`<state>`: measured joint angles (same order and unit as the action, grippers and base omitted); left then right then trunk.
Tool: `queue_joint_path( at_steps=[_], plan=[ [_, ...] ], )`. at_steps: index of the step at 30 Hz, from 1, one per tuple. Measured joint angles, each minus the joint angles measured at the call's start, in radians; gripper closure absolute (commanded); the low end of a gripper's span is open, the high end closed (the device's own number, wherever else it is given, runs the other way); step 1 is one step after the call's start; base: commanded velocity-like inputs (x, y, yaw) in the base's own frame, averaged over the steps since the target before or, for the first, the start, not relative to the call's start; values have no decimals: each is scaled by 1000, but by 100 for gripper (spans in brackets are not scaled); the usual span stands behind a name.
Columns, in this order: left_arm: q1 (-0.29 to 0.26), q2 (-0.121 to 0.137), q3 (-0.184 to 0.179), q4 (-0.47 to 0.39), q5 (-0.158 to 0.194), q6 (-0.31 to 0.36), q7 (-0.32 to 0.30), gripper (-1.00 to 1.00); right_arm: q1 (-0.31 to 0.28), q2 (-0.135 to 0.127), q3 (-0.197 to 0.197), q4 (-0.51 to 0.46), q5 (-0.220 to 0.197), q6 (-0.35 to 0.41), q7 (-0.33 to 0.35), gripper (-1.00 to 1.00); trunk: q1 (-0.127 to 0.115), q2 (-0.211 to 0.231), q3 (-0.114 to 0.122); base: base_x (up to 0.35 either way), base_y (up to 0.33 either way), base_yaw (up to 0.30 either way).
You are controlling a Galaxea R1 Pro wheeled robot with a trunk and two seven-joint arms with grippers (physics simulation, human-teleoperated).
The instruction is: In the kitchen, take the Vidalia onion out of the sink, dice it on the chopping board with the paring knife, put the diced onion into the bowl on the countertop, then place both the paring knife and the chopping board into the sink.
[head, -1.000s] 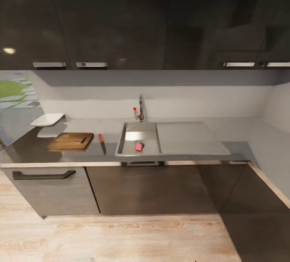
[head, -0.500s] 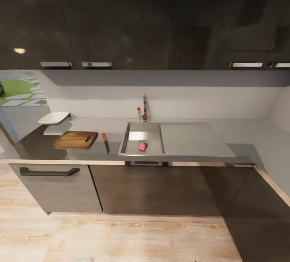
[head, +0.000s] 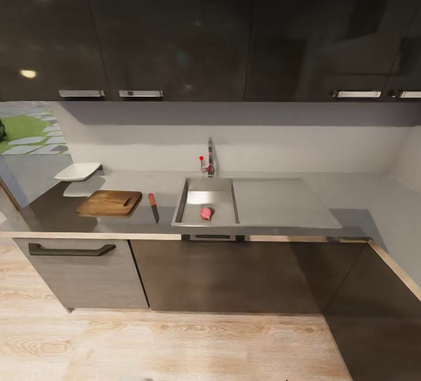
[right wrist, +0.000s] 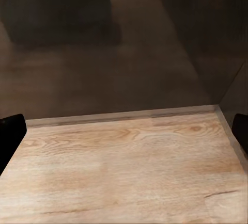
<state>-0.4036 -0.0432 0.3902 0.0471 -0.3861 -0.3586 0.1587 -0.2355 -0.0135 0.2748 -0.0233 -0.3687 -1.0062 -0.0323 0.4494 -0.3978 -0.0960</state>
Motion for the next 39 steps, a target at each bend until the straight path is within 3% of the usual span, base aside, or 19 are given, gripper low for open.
queue_joint_path(
  at_steps=[3,5,6,8,11,13,14,15,18,21,22,27,31,33,34,39],
  plan=[
    [-1,-40,-3,-74,-8,124,4,-100,0,-8,0,0,-1,0,-1,-100,0,0,0,0,0,0],
    [0,-74,-15,-192,-16,247,4,-100,0,-24,-2,0,-5,0,-1,-100,0,0,0,0,0,0],
    [-2,-94,-62,-306,-21,355,3,-100,0,-37,-8,0,-21,2,-1,-100,0,0,0,0,0,0],
    [-1,-103,-135,-401,-21,435,4,-100,0,-42,-7,0,-32,6,0,-100,0,0,0,0,0,0],
    [-1,-108,-283,-532,-15,561,4,-100,0,-46,-8,0,-47,12,0,-100,0,0,0,0,0,0],
    [-1,-109,-347,-600,-7,619,-1,-100,0,-47,-9,0,-50,13,0,-100,0,0,0,0,0,0],
    [-1,-110,-360,-622,-5,634,-5,-100,0,-47,-9,0,-51,14,0,-100,0,0,0,0,0,0],
    [-2,-111,-395,-723,3,679,-35,-100,0,-47,-9,0,-53,17,0,-100,0,0,0,0,0,0],
    [-1,-112,-407,-837,9,726,-74,-100,0,-46,-9,0,-54,27,0,-100,0,0,0,0,0,0],
    [-1,-112,-416,-977,10,836,-137,-100,0,-45,-9,0,-54,40,1,-100,0,0,0,0,0,0],
    [-1,-112,-466,-1117,19,960,-202,-100,0,-45,-9,0,-54,45,2,-100,0,0,0,0,0,0],
    [-1,-113,-562,-1373,21,1100,-242,-100,0,-42,-9,0,-54,50,2,-100,0,0,0,0,0,0],
    [-3,-116,-606,-1473,35,1198,-248,-100,0,-42,-9,0,-54,51,2,-100,0,0,0,0,0,0],
    [-8,-118,-621,-1516,71,1270,-250,-100,0,-42,-9,0,-54,51,2,-100,0,0,0,0,0,0],
    [-30,-119,-627,-1541,123,1308,-250,-100,0,-41,-9,0,-53,51,2,-100,0,0,0,0,0,0],
    [-157,-120,-630,-1554,203,1345,-245,-100,0,-38,-9,0,-53,52,2,-100,0,0,0,0,0,0]
  ],
)
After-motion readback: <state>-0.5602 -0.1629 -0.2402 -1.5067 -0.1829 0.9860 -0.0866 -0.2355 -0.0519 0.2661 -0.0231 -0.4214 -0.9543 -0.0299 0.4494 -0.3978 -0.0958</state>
